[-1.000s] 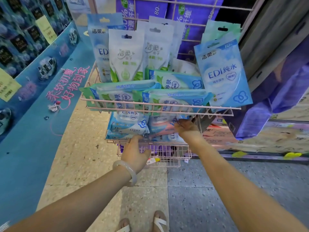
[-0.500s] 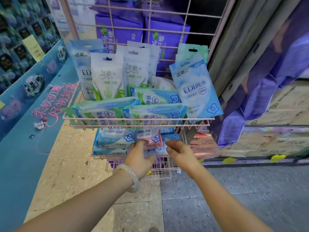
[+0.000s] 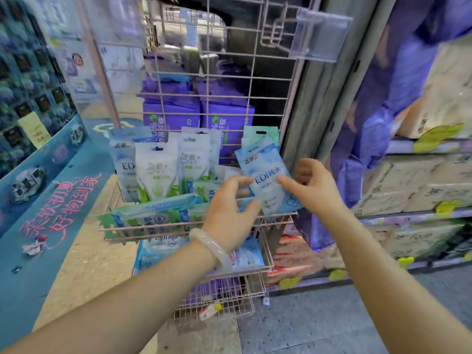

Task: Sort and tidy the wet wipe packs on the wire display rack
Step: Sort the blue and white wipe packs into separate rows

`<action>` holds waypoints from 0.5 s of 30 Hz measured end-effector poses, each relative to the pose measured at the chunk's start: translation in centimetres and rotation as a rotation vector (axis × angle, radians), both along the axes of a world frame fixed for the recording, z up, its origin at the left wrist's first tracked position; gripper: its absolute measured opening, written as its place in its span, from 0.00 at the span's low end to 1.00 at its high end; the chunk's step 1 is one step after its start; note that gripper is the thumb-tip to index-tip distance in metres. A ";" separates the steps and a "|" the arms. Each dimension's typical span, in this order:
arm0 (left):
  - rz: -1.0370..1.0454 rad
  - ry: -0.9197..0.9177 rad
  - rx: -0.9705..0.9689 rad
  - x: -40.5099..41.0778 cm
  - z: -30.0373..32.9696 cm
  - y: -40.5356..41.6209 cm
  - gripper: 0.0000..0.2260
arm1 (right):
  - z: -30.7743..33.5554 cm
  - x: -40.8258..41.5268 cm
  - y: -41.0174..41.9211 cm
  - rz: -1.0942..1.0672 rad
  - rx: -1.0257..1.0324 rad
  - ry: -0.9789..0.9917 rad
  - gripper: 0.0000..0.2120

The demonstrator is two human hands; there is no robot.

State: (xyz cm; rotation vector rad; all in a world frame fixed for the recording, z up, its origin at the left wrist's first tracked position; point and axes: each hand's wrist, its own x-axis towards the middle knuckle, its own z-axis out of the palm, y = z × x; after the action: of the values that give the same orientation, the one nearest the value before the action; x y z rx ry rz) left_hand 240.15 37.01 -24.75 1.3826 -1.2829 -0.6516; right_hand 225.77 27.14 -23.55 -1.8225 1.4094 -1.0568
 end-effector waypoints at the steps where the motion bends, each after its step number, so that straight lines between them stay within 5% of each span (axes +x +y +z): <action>1: 0.019 -0.009 0.002 0.3 0.3 -0.6 0.13 | -0.1 0.2 -1.0 -0.009 0.045 0.117 0.30; 3: 0.060 -0.079 0.012 0.9 0.6 -1.5 0.15 | -0.2 0.6 -1.9 0.001 0.065 0.297 0.22; 5: 0.084 -0.158 0.030 1.8 0.7 -2.1 0.16 | -0.1 0.5 -2.4 0.036 0.097 0.229 0.12; 7: 0.104 -0.182 0.057 2.7 1.0 -2.5 0.16 | 0.2 0.0 -2.4 0.071 0.124 0.053 0.09; 11: 0.104 -0.107 0.053 4.1 2.2 -2.7 0.24 | 2.4 -1.0 -2.0 0.148 0.195 -0.654 0.04; 15: -0.087 0.124 0.037 3.6 4.6 -3.4 0.27 | 4.7 0.4 -1.6 0.277 0.215 -0.747 0.04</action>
State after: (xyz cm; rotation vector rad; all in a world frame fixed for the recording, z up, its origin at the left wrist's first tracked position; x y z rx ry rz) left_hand 243.71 33.64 -20.17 1.3009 -1.2428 -0.8118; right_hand 226.20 25.55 -18.90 -1.2197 0.7599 -1.2053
